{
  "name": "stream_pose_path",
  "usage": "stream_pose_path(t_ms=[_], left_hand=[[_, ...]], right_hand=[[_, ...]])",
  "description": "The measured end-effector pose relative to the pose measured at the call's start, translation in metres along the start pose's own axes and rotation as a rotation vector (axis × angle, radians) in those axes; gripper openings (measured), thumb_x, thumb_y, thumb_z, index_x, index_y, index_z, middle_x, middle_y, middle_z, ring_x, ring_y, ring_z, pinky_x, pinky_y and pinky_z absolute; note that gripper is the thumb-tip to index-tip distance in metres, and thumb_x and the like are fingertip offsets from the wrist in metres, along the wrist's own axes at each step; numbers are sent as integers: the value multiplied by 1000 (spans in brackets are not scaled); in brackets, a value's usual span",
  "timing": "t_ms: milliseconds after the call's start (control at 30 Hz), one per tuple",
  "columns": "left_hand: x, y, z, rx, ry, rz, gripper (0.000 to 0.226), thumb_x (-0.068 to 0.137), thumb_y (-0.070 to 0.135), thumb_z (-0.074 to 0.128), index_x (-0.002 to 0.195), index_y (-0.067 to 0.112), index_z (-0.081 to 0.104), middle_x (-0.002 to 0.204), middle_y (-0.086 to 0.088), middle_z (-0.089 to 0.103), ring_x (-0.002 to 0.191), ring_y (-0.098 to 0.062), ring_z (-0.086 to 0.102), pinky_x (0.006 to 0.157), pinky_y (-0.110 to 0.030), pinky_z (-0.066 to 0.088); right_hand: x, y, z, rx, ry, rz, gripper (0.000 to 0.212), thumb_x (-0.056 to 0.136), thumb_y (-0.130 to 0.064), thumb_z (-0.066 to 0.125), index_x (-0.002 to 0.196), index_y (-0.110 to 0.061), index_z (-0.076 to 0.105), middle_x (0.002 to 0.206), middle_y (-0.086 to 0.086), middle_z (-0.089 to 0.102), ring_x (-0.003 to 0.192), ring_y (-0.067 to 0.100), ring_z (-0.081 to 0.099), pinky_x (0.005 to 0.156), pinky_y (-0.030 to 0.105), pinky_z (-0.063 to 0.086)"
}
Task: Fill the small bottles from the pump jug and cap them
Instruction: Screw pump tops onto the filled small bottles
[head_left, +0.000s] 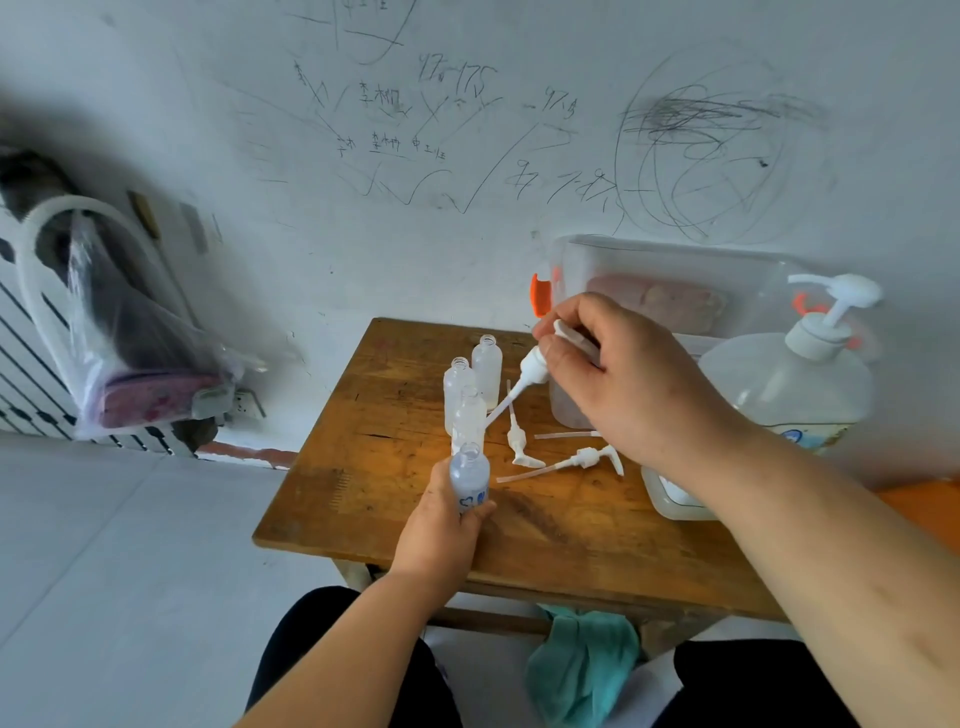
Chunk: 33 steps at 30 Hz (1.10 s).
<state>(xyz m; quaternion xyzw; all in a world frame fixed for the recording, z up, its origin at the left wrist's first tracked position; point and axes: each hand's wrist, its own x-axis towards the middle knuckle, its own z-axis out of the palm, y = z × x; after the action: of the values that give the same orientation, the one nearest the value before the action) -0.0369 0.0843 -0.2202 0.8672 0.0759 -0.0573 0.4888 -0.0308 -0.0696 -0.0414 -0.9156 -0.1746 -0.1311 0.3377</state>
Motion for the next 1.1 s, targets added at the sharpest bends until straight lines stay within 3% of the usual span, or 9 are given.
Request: stream_pose_path(t_ms=[367, 567, 733, 800, 933, 1033, 1100], left_hand=[[3, -5, 0, 53, -9, 19, 61, 94, 29, 61, 145, 31, 27, 137, 6, 52, 121, -19, 54, 99, -37, 50], [4, -8, 1, 60, -12, 27, 63, 94, 30, 61, 146, 31, 25, 135, 7, 52, 121, -18, 54, 98, -36, 50], [4, -10, 1, 66, -13, 43, 63, 94, 30, 61, 146, 30, 25, 123, 13, 50, 120, -18, 54, 99, -35, 49], [4, -10, 0, 67, -12, 52, 61, 94, 30, 61, 144, 31, 28, 115, 17, 48, 116, -17, 55, 98, -36, 48], [2, -11, 0, 72, 0, 69, 56, 94, 30, 61, 141, 31, 32, 110, 15, 54, 108, -16, 57, 93, -34, 47], [2, -11, -1, 78, 6, 77, 52, 93, 31, 61, 138, 31, 34, 108, 14, 58, 101, -14, 58, 90, -34, 48], [2, -11, -1, 83, 3, 78, 50, 93, 31, 60, 137, 31, 35, 107, 14, 57, 98, -12, 57, 89, -33, 48]], right_hand=[[10, -12, 7, -85, -64, -60, 11, 98, -26, 48, 105, -22, 55, 82, -19, 51, 71, -3, 54, 58, 5, 39], [16, -7, 8, -115, -44, -11, 17, 99, -25, 46, 110, -17, 56, 97, -5, 62, 84, 6, 58, 69, 12, 45], [15, -5, 13, -103, -160, -4, 18, 98, -28, 47, 112, -23, 58, 95, -11, 59, 78, 2, 59, 63, 9, 42], [14, -7, 19, -120, -260, -24, 20, 97, -30, 50, 114, -30, 60, 101, -11, 54, 86, 4, 59, 72, 16, 48], [12, -2, 41, -198, -426, -32, 23, 95, -32, 52, 116, -33, 62, 116, -6, 53, 104, 10, 54, 80, 21, 39], [7, 7, 57, -135, -449, 27, 29, 94, -30, 55, 122, -35, 57, 125, -8, 58, 108, 11, 57, 80, 23, 44], [4, 15, 65, -88, -414, 76, 38, 90, -30, 60, 127, -35, 51, 128, -7, 58, 112, 12, 56, 89, 28, 49]])
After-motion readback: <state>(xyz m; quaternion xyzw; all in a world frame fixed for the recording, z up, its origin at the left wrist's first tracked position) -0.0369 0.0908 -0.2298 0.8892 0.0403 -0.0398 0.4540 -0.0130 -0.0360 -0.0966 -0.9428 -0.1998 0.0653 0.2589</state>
